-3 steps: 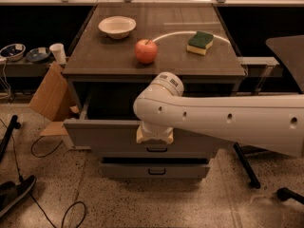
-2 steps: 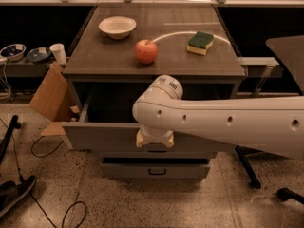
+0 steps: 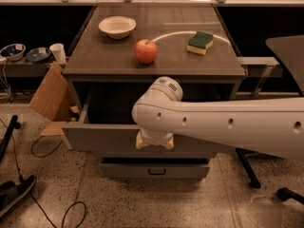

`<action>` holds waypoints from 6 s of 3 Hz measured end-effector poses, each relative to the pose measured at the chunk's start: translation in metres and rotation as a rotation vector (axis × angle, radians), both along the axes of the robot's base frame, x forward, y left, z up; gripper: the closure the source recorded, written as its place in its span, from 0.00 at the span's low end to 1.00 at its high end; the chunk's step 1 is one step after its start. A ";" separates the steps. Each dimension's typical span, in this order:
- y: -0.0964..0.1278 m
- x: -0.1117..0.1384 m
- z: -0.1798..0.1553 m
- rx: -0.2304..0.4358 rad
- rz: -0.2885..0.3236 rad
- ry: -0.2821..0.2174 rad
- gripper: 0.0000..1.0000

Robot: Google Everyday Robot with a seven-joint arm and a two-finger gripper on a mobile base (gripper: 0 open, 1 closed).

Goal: Open top drawer

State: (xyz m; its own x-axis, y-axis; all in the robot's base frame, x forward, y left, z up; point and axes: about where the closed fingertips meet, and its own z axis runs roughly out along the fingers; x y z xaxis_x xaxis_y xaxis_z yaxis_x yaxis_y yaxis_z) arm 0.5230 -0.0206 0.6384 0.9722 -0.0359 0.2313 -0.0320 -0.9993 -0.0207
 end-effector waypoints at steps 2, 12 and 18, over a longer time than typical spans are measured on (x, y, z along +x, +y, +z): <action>-0.002 -0.008 -0.001 -0.003 -0.008 0.008 1.00; 0.002 -0.067 -0.007 0.041 -0.071 0.103 1.00; -0.043 -0.227 -0.071 -0.168 -0.160 0.308 0.00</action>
Offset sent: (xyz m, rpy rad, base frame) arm -0.1078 -0.0165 -0.0638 -0.0297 0.0926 -0.0938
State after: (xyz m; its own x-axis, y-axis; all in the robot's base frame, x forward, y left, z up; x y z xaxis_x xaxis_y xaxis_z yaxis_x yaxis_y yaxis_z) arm 0.2957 -0.0634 0.5673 0.9823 -0.1791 -0.0549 -0.1669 -0.9698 0.1777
